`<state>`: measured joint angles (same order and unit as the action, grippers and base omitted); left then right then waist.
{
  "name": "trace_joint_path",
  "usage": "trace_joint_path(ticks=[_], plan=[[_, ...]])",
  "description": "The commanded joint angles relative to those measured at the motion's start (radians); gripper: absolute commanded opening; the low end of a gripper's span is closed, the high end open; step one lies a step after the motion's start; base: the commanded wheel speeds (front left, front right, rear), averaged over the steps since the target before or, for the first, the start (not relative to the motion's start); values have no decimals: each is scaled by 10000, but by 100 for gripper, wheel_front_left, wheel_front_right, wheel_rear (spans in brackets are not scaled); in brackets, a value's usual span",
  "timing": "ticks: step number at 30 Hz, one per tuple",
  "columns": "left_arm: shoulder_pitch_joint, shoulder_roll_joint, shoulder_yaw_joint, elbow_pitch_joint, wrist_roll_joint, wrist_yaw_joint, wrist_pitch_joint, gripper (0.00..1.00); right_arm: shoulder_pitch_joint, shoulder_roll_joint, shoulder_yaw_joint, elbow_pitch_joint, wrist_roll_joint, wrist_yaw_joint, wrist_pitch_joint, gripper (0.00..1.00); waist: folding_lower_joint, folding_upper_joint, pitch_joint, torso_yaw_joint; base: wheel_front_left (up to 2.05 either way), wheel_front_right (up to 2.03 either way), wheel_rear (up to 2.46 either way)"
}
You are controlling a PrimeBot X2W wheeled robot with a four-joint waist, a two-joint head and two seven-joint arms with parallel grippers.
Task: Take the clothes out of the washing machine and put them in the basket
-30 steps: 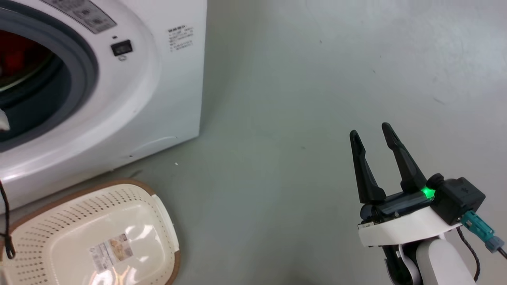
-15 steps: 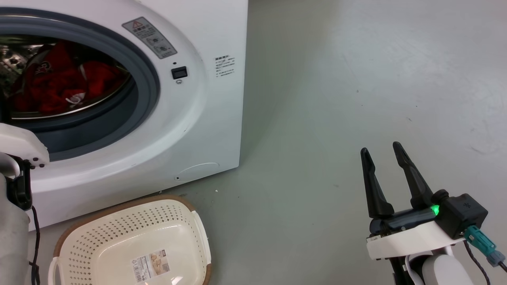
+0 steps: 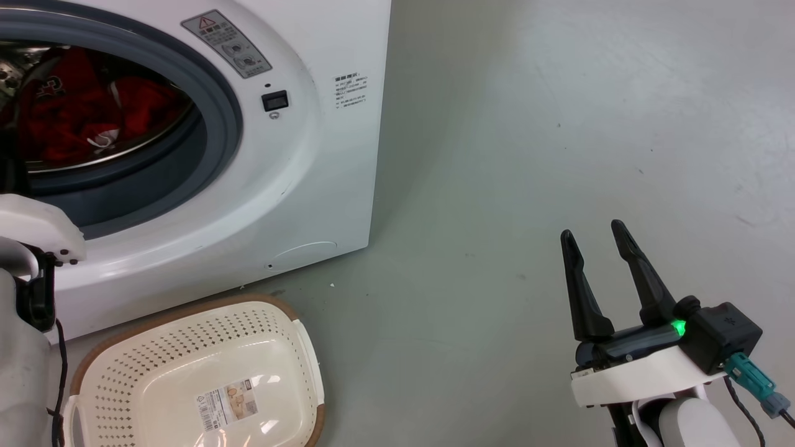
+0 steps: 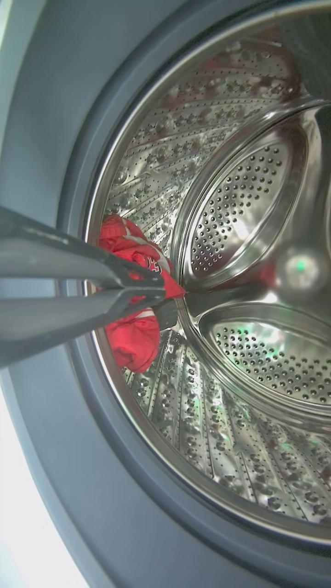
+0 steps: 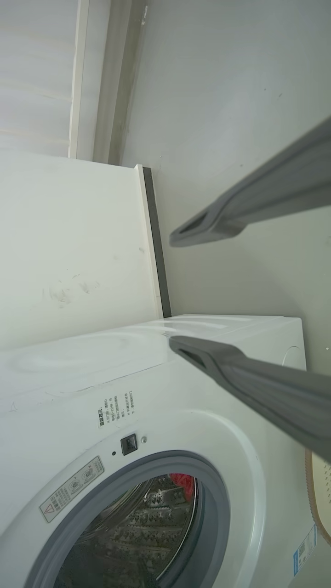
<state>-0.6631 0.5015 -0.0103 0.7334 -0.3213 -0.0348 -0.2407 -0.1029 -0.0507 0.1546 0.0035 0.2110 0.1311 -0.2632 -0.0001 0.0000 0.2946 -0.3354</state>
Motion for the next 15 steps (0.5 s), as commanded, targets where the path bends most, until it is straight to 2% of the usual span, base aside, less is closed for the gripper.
trace_joint_path(ticks=[1, 9, 15], plan=[[-23, 33, -45, -45, 31, 23, 80, 100, -107, 9, 26, -22, 45, -7, -19, 100, 1, 0, 58, -66, 0, 0, 0], [-554, 269, -194, 0, -48, -44, 876, 100, -234, 9, 105, -90, 224, -7, -19, 100, 1, 0, 502, -512, 0, 0, 0], [-1336, 779, -304, 230, -89, -250, 1899, 100, -317, 9, 247, -149, 412, -7, -19, 100, 1, 0, 1231, -955, 0, 0, 0]])
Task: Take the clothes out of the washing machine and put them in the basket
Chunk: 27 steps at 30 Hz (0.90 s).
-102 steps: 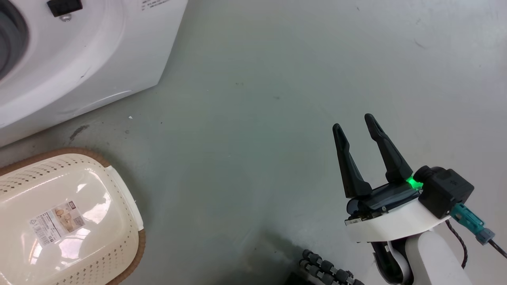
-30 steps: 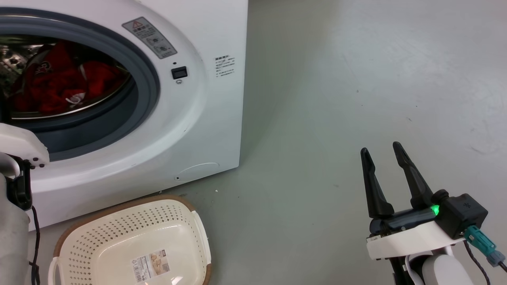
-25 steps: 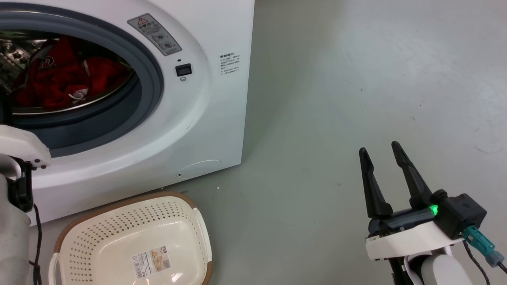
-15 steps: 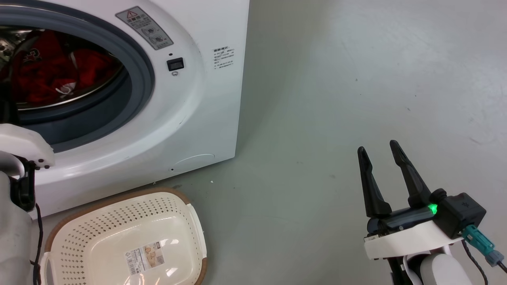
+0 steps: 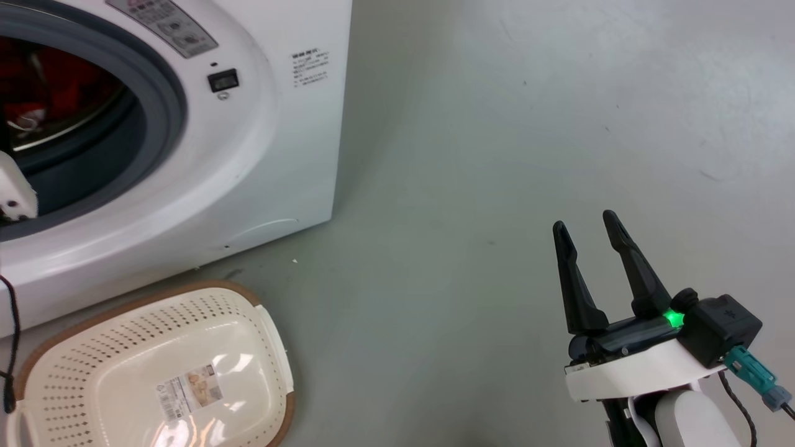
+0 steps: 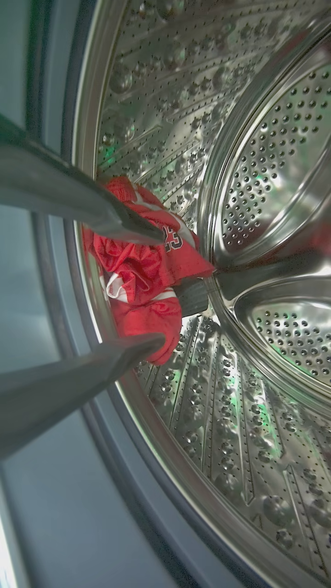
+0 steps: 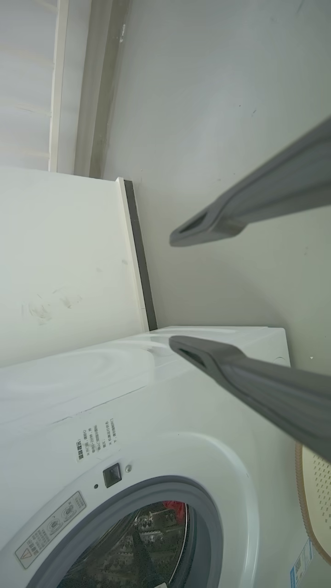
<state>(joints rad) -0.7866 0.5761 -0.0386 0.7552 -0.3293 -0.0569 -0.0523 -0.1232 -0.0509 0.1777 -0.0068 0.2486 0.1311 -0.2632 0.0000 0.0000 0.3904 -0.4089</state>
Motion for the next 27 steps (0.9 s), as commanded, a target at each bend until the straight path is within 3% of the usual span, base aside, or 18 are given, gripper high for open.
trace_joint_path(ticks=[1, 8, 18, 27], plan=[[-247, 105, -67, 46, -1, -65, 181, 100, -157, 11, 28, -54, 67, -7, -19, 100, 0, 0, 384, -288, 0, 0, 0], [-1214, 787, -466, 176, 37, -456, 1597, 100, -458, 14, 426, -149, 497, -7, -19, 100, 0, 0, 1361, -927, 0, 0, 0], [-2926, 1815, -862, 2, -222, -661, 3973, 100, -595, 15, 1021, -53, 996, -7, -19, 100, 0, 0, 2407, -1667, 0, 0, 0], [-4336, 2032, -1683, -177, -371, -722, 6678, 100, -414, 15, 1056, -175, 1080, -7, -19, 100, 0, 0, 2871, -1661, 0, 0, 0]])
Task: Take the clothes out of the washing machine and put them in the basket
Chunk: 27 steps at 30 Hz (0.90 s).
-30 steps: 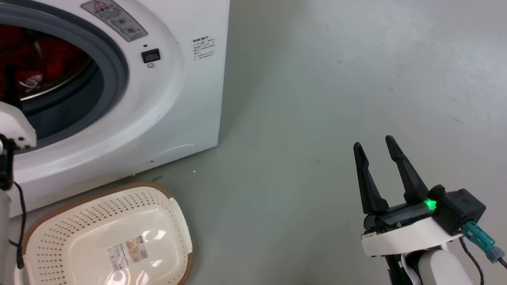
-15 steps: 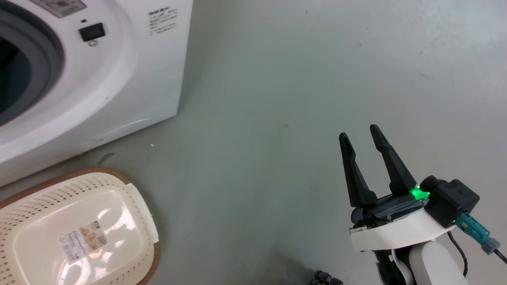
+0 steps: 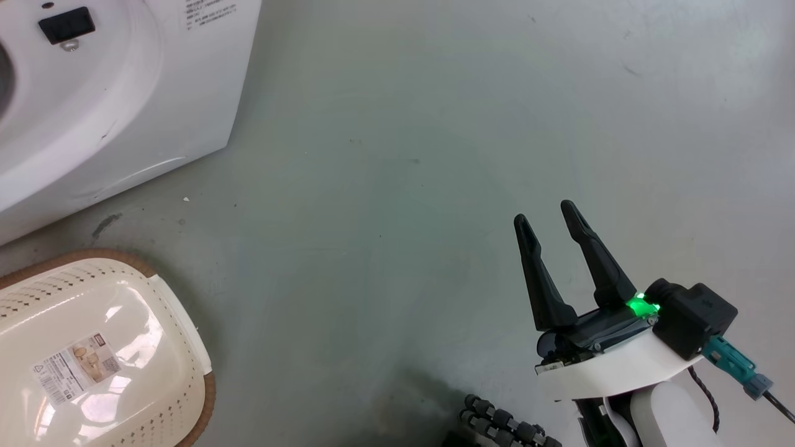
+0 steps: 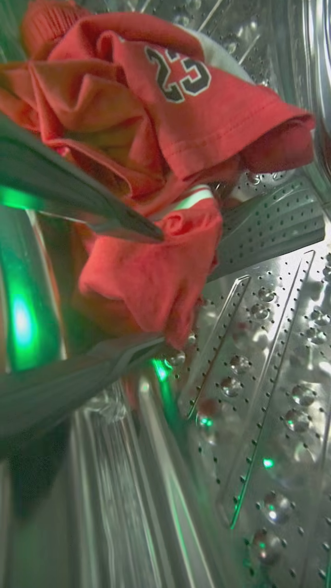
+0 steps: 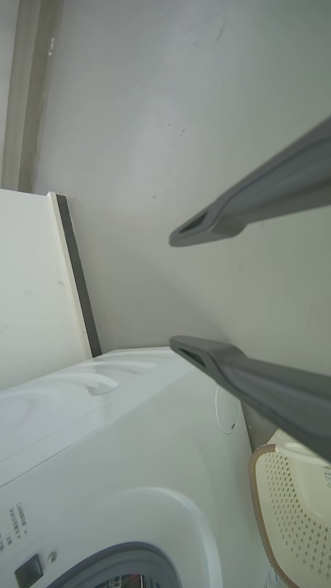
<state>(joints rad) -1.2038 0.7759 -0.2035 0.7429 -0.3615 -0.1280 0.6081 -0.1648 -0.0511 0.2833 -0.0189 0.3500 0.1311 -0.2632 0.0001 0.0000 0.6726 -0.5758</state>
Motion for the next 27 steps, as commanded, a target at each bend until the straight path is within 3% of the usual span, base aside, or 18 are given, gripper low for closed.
trace_joint_path(ticks=[1, 10, 21, 22, 23, 24, 27], plan=[[-275, 73, -126, -81, -18, -14, 335, 100, 26, 18, 15, -61, 70, -7, -19, 100, -1, 0, 75, 8, 0, 0, 0], [-644, 307, -864, -152, 79, -23, 2218, 100, 245, 17, 165, -169, 153, -7, -19, 100, -1, 0, 239, 27, 0, 0, 0], [-412, -24, -1053, -158, 58, 272, 2065, 100, 234, 17, 280, -289, 276, -7, -19, 100, -1, 0, 483, 22, 0, 0, 0], [-382, -96, -1035, -63, -11, 327, 2118, 69, 220, 17, 282, -299, 290, -7, -19, 100, -1, 0, 497, 23, 0, 0, 0], [-369, -148, -1054, -4, -31, 328, 2136, 20, 215, 17, 276, -311, 300, -7, -19, 100, -1, 0, 510, 26, 0, 0, 0], [-403, -152, -1036, -11, -2, 428, 1980, 0, 218, 17, 268, -321, 304, -7, -19, 100, -1, 0, 527, 25, 0, 0, 0], [-495, -32, -1031, 16, 145, 622, 1633, 0, 250, 17, 230, -337, 327, -7, -19, 100, -1, 0, 542, 18, 0, 0, 0]])
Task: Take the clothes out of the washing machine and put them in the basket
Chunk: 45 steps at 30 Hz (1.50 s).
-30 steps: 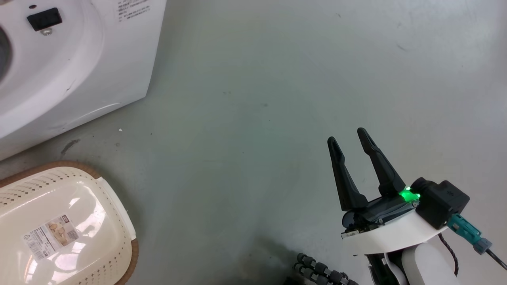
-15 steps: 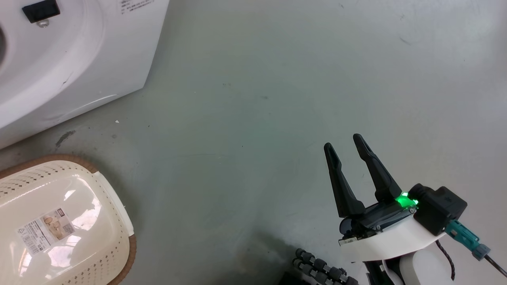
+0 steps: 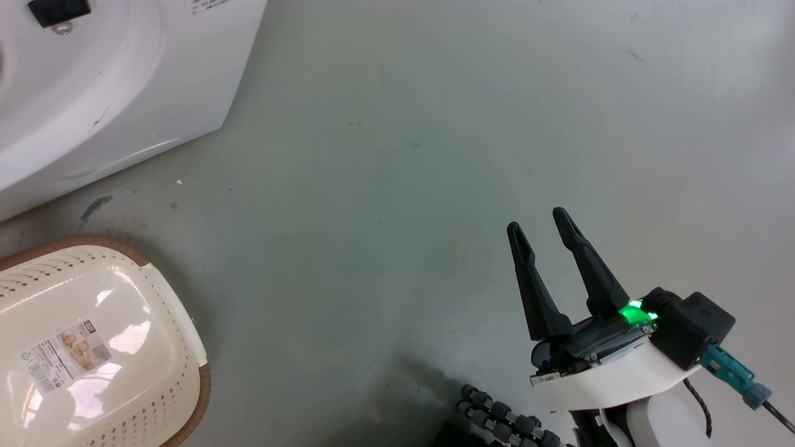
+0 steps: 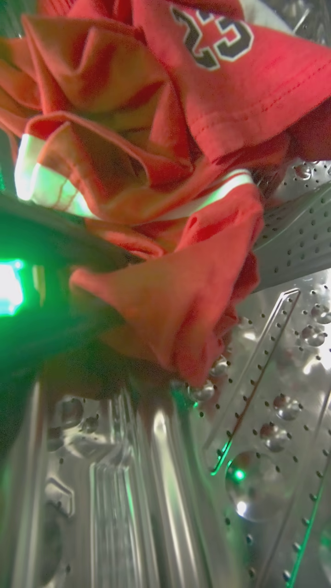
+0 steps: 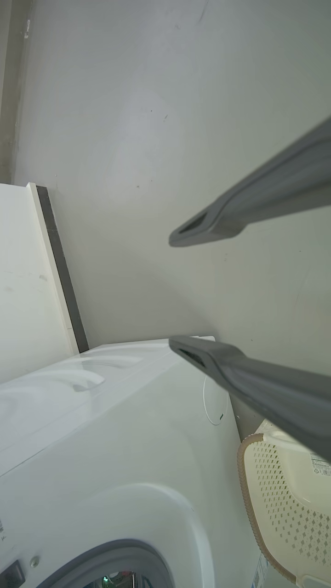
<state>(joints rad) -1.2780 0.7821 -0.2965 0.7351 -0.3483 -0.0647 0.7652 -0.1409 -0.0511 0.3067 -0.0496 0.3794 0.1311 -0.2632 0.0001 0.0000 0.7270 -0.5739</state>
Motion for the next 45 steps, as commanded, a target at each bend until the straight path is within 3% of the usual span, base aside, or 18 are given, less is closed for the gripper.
trace_joint_path(ticks=[1, 8, 19, 28, 38, 45], plan=[[198, -36, -89, 141, 45, 49, -112, 0, 21, 17, -11, -23, 39, -7, -19, 100, -1, 0, -4, -8, 0, 0, 0], [-184, 273, 127, 633, 387, 553, -2319, 0, -215, 17, 90, 73, 120, -7, -19, 100, -1, 0, -122, -74, 0, 0, 0], [499, 185, 712, 1831, -124, 466, -6306, 0, -577, 15, 278, 439, 100, -7, -18, 100, -1, 0, -898, -135, 0, 0, 0], [2083, -771, 1207, 2268, -861, 415, -9311, 0, -396, 12, -190, 695, -327, -7, -18, 100, -1, 0, -2168, 499, 0, 0, 0], [4239, -1768, 1656, 1601, -1344, 693, -10283, 0, 37, 12, -667, 907, -770, -7, -18, 100, -1, 0, -3606, 1275, 0, 0, 0], [5898, -2470, 2058, 33, -1483, 920, -10322, 0, 311, 9, -948, 1030, -1059, -7, -18, 100, -1, 0, -4515, 1952, 0, 0, 0]])
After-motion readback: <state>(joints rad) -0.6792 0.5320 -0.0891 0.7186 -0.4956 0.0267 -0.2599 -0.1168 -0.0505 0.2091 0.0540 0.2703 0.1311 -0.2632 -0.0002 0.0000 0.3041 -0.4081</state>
